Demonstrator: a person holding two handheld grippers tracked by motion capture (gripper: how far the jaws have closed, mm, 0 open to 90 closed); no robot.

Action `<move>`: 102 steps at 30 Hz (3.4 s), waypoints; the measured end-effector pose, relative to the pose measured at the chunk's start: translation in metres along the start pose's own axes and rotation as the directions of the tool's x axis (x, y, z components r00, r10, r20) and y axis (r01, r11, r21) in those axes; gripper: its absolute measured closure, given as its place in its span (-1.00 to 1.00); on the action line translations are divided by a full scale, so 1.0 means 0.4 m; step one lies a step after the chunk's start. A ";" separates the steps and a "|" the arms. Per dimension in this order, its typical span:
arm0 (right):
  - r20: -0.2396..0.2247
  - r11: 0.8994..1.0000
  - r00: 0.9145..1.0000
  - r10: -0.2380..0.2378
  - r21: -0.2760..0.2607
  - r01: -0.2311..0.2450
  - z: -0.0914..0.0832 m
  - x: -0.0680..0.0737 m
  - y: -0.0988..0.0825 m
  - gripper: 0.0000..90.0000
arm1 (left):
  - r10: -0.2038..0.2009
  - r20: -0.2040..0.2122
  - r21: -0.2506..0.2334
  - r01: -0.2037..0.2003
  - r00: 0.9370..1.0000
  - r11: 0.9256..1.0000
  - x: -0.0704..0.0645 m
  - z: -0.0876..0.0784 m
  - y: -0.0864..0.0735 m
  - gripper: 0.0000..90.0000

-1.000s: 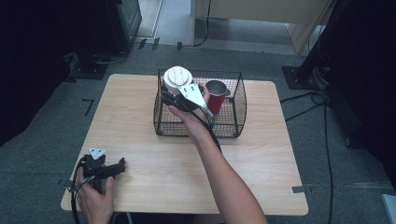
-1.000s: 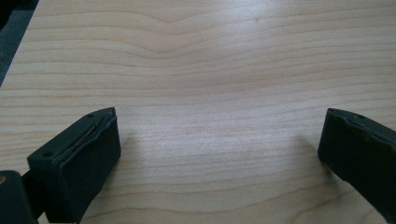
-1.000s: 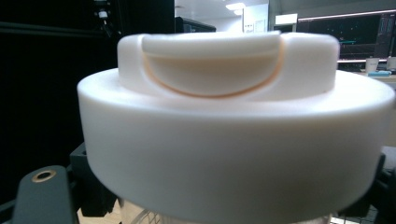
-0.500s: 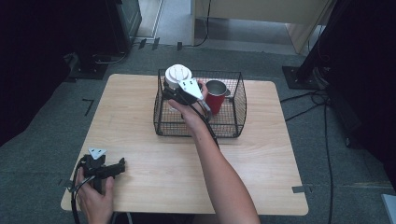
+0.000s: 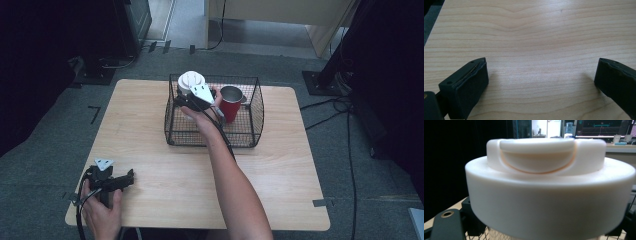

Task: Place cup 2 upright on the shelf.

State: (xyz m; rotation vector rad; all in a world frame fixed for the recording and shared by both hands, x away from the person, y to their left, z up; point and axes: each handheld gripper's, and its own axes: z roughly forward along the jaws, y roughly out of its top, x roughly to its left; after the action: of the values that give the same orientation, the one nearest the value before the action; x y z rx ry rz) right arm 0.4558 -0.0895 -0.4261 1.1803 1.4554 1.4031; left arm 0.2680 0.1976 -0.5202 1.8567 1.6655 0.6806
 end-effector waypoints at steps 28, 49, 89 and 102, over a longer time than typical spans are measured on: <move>-0.017 0.992 1.000 -0.012 0.127 0.014 0.019 -0.012 -0.047 -0.68 | 0.000 0.000 0.000 0.000 1.000 1.000 0.000 0.000 0.000 -1.00; -0.111 0.989 0.991 -0.077 0.114 0.090 -0.015 -0.020 -0.033 -1.00 | -0.002 0.000 -0.001 0.002 1.000 1.000 0.000 0.000 0.000 -1.00; -0.140 0.998 0.989 -0.053 -0.048 0.046 -0.155 -0.094 0.071 -1.00 | -0.001 0.000 0.000 0.001 1.000 1.000 0.000 0.000 0.000 -1.00; -0.131 0.996 0.990 -0.055 -0.073 0.045 -0.249 -0.164 0.068 -1.00 | 0.000 0.000 0.000 0.000 1.000 1.000 0.000 0.000 0.000 -1.00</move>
State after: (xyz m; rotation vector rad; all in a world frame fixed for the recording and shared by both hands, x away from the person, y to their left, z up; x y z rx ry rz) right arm 0.3804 -0.1806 -0.3946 1.0167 1.5044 1.5097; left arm 0.2680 0.1975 -0.5202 1.8564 1.6661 0.6804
